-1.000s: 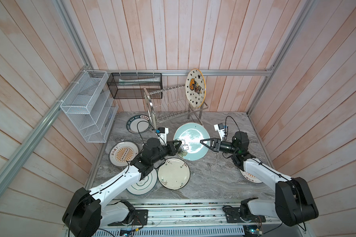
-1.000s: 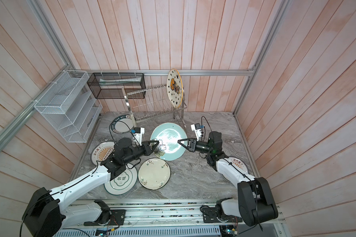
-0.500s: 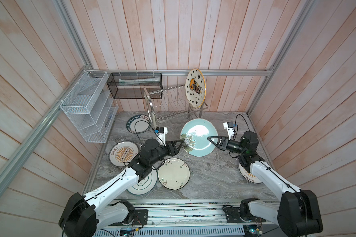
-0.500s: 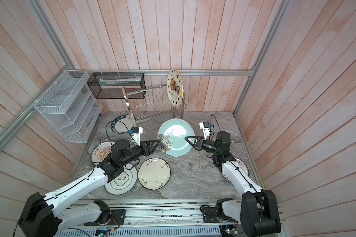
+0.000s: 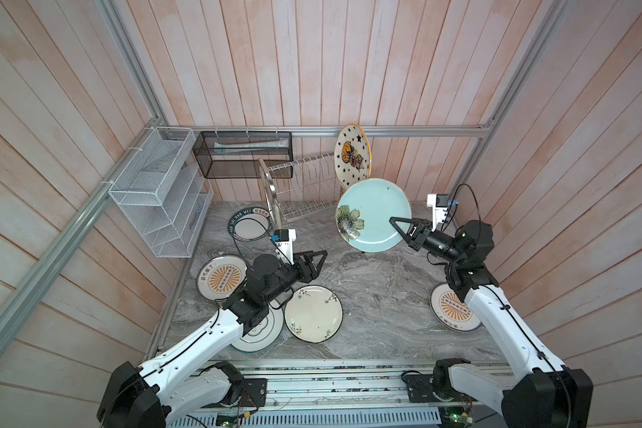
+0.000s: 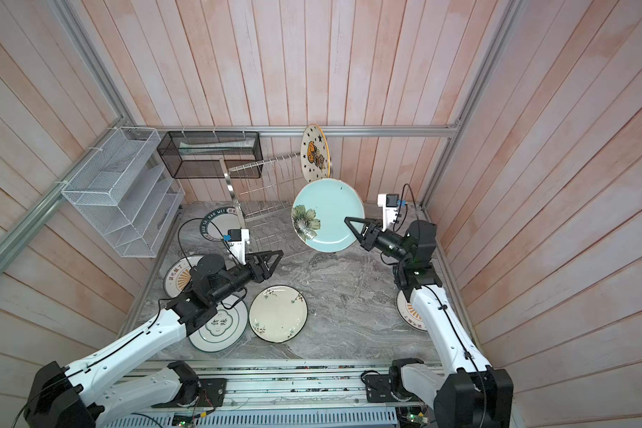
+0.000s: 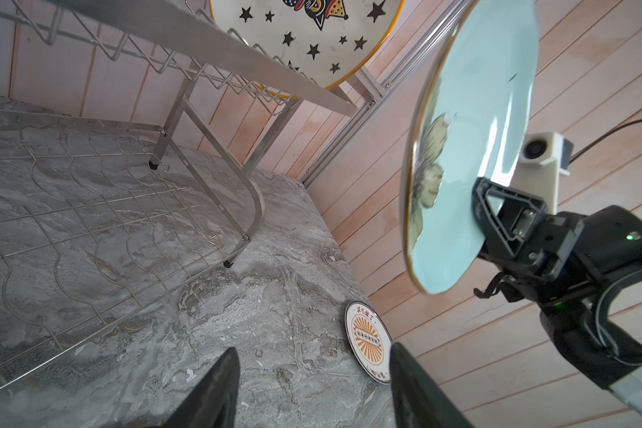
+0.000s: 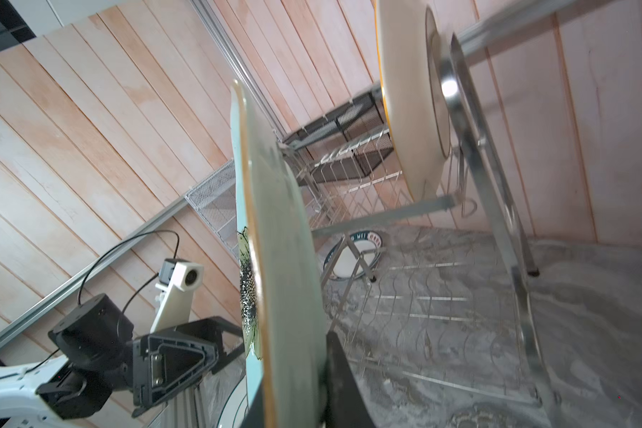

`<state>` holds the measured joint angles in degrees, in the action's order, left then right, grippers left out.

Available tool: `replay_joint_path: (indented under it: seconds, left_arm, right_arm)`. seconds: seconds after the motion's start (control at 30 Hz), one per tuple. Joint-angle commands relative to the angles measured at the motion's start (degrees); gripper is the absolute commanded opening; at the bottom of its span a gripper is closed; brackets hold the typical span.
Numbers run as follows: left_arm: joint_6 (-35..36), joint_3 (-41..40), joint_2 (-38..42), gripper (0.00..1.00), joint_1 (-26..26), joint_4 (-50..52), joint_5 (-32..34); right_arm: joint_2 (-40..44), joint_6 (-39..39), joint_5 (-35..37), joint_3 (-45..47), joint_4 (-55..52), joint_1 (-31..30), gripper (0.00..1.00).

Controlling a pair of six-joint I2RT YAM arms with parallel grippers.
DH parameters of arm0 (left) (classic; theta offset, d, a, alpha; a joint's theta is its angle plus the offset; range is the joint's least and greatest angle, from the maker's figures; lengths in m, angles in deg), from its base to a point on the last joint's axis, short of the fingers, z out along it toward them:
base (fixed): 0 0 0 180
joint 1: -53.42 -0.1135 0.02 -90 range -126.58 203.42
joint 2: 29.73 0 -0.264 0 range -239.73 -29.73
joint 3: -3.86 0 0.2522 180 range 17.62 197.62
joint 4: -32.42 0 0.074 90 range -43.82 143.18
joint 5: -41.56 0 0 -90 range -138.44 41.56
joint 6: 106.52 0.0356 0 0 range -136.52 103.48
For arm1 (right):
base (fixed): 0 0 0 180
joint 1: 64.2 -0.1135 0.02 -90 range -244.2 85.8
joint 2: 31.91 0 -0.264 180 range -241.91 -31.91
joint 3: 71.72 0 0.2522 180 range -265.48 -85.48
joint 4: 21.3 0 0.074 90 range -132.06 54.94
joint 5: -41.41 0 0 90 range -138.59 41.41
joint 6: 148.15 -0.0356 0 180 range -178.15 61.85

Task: Load plates into a dish rack
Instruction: Place the plate on the dish rack.

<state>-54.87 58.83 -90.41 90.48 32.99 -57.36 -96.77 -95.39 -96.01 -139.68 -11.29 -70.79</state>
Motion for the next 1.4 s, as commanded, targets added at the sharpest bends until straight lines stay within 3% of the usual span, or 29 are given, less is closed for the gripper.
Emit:
replay_joint_path:
  seconds: [0.0, 0.13, 0.37, 0.73, 1.07, 1.37]
  left_arm:
    - [1.34, -1.34, 1.35, 0.66, 0.45, -1.31, 1.35]
    - [1.35, -1.91, 2.22, 0.66, 1.50, -1.22, 2.42]
    - [1.85, -1.66, 3.71, 0.68, 2.47, 0.76, 3.95]
    - [2.92, -1.70, 6.85, 0.69, 2.93, 3.79, 6.90]
    - [3.98, -1.15, 6.60, 0.69, 2.92, 4.25, 7.87]
    - [3.98, -1.22, 6.53, 0.69, 2.93, 5.06, 8.20]
  right_arm:
    - [-1.39, 0.68, 8.70, -6.90, 7.18, -0.65, 0.00]
    - [-6.31, 4.42, 14.44, -14.32, 6.74, -3.22, 0.00]
    - [-17.22, 6.61, 18.51, -28.10, 7.04, -5.97, 0.00]
    - [-32.21, 16.54, 31.70, -49.79, -3.20, -12.41, 0.00]
    - [-39.62, 27.37, 50.17, -62.05, -11.28, -20.74, 0.00]
    - [-45.11, 32.67, 58.54, -69.57, -16.76, -24.49, 0.00]
